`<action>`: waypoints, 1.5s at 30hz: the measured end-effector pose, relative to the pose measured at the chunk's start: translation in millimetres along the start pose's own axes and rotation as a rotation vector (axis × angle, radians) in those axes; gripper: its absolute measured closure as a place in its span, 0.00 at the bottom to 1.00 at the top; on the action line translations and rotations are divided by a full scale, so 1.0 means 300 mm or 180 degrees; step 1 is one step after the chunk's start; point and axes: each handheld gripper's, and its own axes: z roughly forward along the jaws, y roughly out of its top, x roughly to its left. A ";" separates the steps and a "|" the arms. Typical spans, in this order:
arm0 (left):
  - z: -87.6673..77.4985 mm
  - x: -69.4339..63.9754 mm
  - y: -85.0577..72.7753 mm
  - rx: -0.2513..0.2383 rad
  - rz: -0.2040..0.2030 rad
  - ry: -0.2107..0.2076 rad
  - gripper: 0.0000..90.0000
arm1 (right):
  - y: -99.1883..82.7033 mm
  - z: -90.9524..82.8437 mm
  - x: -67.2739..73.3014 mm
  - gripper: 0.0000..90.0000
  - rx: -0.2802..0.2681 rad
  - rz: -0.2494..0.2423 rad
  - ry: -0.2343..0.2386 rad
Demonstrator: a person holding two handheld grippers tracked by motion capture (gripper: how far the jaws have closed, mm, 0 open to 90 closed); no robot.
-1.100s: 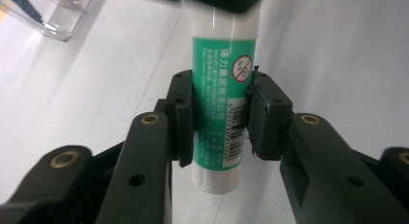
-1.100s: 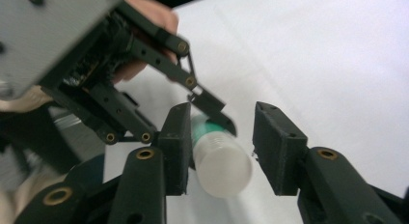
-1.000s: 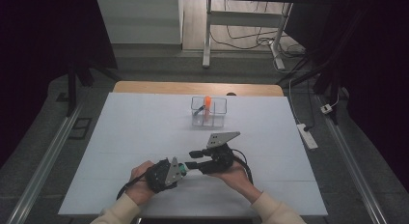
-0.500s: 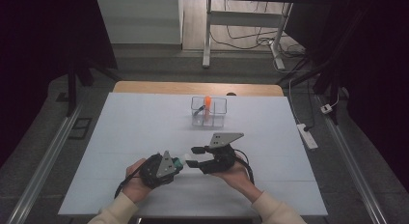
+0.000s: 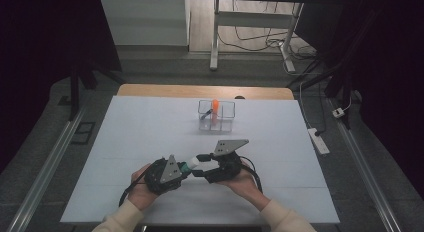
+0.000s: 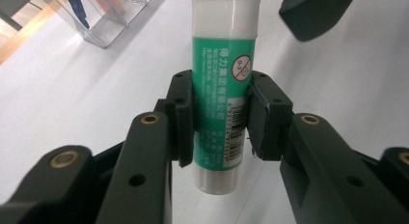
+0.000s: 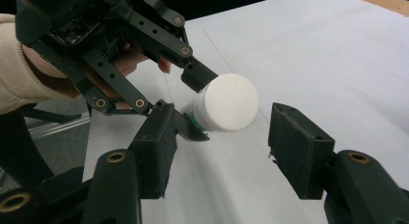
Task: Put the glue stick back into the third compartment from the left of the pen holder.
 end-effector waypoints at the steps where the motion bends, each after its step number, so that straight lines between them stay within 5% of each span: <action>1: 0.001 0.000 0.001 -0.0009 -0.0003 0.0001 0.72 | -0.001 0.001 0.000 0.47 -0.0004 0.0008 -0.0003; 7: 0.009 -0.016 0.021 -0.0109 0.0012 -0.0033 0.72 | -0.010 0.011 -0.003 0.50 -0.0043 0.0084 0.0019; 13: 0.024 -0.033 0.033 -0.0112 0.0079 -0.0035 0.72 | -0.005 0.003 0.004 0.69 -0.0142 0.0048 0.0060; 27: 0.011 -0.012 0.027 -0.0209 -0.0091 0.0027 0.72 | -0.012 -0.003 -0.009 0.68 -0.0190 0.0163 0.0067; 45: 0.018 -0.019 0.030 -0.0222 -0.0064 -0.0008 0.70 | -0.010 -0.005 -0.003 0.71 -0.0283 0.0154 0.0091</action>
